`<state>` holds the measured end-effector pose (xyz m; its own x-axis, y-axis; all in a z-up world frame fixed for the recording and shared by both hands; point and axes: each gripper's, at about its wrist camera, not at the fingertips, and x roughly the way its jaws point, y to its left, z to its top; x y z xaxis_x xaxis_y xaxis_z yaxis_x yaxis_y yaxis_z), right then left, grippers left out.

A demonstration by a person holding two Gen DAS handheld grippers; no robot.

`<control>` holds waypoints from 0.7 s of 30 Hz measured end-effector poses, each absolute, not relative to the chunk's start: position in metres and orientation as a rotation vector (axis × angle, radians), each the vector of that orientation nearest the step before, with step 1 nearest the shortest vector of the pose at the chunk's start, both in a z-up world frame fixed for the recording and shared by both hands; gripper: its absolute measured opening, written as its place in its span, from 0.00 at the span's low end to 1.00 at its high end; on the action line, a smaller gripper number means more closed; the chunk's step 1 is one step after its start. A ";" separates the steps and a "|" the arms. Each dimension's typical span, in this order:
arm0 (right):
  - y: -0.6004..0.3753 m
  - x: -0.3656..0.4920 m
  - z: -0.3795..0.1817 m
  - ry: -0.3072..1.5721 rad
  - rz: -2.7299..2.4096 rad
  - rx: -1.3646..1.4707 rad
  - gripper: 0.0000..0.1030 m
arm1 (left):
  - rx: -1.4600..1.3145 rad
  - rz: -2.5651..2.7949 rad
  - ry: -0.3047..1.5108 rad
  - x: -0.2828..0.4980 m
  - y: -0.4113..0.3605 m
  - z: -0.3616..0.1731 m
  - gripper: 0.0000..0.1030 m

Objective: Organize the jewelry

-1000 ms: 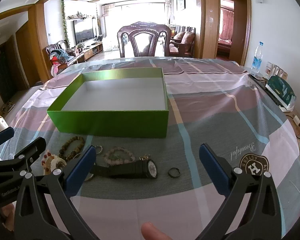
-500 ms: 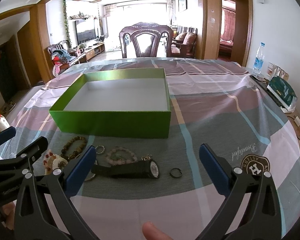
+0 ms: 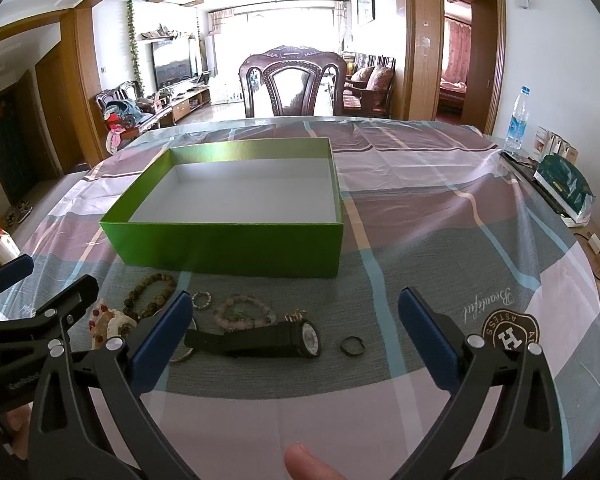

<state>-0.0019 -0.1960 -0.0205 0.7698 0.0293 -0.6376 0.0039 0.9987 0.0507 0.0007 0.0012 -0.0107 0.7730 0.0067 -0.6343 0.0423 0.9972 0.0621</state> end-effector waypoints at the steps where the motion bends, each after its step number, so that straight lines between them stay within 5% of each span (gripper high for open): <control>1: -0.196 -0.002 -0.021 0.692 0.014 0.050 0.98 | 0.074 -0.020 0.687 0.001 0.001 -0.010 0.96; 21: -0.194 -0.002 -0.016 0.698 0.014 0.050 0.98 | 0.075 -0.020 0.692 0.002 0.003 -0.016 0.96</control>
<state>-0.0023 -0.1943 -0.0162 0.7659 0.0295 -0.6423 0.0037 0.9987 0.0503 0.0023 0.0033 -0.0155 0.7702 0.0066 -0.6378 0.0434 0.9971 0.0627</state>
